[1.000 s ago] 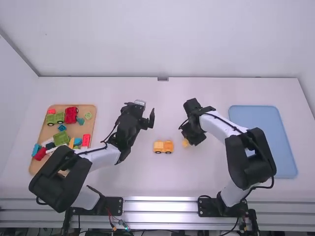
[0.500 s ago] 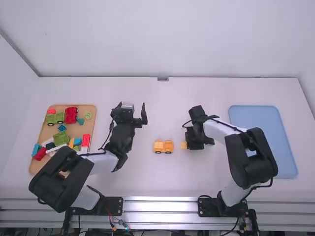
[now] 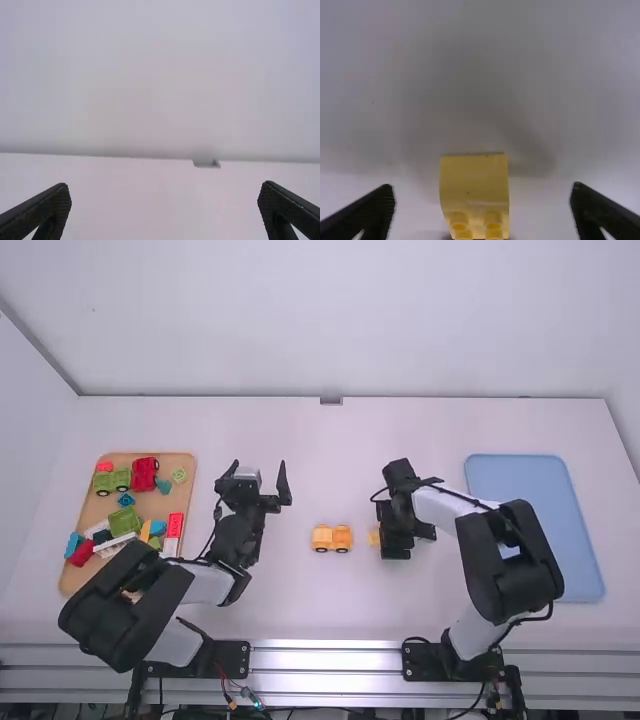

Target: Assemble lego blocks to make yellow taxi

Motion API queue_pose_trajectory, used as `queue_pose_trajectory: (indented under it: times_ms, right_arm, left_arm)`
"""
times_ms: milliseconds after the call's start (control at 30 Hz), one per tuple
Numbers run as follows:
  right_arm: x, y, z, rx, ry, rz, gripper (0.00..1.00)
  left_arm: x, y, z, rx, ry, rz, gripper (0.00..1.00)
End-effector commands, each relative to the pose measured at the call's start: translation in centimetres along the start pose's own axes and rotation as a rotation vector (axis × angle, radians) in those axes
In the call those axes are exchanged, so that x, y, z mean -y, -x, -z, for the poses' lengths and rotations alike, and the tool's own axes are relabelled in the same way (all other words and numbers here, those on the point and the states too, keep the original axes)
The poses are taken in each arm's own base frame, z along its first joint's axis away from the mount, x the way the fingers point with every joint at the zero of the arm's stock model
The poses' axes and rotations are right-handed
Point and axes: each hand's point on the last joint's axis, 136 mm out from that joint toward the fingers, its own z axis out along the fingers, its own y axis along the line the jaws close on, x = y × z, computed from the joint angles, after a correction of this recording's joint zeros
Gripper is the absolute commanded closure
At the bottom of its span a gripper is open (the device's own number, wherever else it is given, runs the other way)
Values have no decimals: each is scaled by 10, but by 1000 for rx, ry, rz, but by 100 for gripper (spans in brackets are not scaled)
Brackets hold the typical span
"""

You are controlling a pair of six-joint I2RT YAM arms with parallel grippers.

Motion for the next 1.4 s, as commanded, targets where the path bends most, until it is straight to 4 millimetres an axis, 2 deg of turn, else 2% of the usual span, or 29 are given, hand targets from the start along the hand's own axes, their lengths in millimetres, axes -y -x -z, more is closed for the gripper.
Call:
queue_pose_trajectory:
  times_ms: [0,200,400,433,467,567,667,700,767,800,867,967,1033,1100,1167,1200,1233,1267,1300,1333,1367]
  right_arm:
    - [5,6,-3,27,-11,-11,1]
    - [-4,7,4,-13,23,46,2]
    - [-14,10,42,-58,69,190,1]
    - [-18,12,59,-50,83,240,2]
    - [-20,13,67,-45,93,266,1]
    - [-32,10,97,-34,151,400,1]
    - [-51,4,127,11,254,685,1]
    - [-57,2,136,42,288,842,1]
    - [-60,1,142,65,302,935,1]
    - [-64,0,150,103,323,1093,1]
    - [-67,-1,155,148,332,1289,1]
    - [-69,9,155,225,293,1413,1]
    - [-72,17,156,281,266,1426,1]
    - [-76,39,159,398,199,1400,1]
    - [-77,46,160,440,176,1389,2]
    - [-80,52,162,480,167,1384,1]
    - [-85,53,164,519,152,1479,1]
    - [-85,52,164,519,150,1520,2]
    - [-86,42,162,500,161,1655,1]
    - [-87,23,159,436,232,1819,1]
    - [-87,20,159,428,243,1840,1]
  left_arm:
    - [5,9,-9,16,5,12,1]
    - [17,2,-20,-39,-43,-14,1]
    - [18,-8,-23,-90,-43,-37,0]
    - [20,-14,-23,-114,-56,-47,1]
    - [24,-17,-22,-126,-81,-50,0]
    - [45,-25,-18,-156,-203,-90,1]
    - [62,-35,-15,-198,-328,-158,0]
    - [69,-41,-14,-226,-384,-194,0]
    - [73,-46,-14,-247,-426,-222,0]
    - [84,-53,-9,-283,-535,-259,1]
    - [98,-57,2,-306,-699,-289,1]
    - [104,-55,13,-307,-862,-285,1]
    - [104,-49,23,-288,-975,-276,1]
    - [101,-37,54,-206,-1219,-260,1]
    - [97,-29,71,-150,-1336,-239,1]
    - [91,-21,86,-91,-1432,-216,0]
    - [82,-8,106,-11,-1543,-167,1]
    - [81,-7,107,-5,-1550,-162,1]
    - [74,-5,108,-2,-1547,-145,1]
    - [70,-7,102,-15,-1515,-152,1]
    - [70,-8,102,-19,-1510,-153,1]
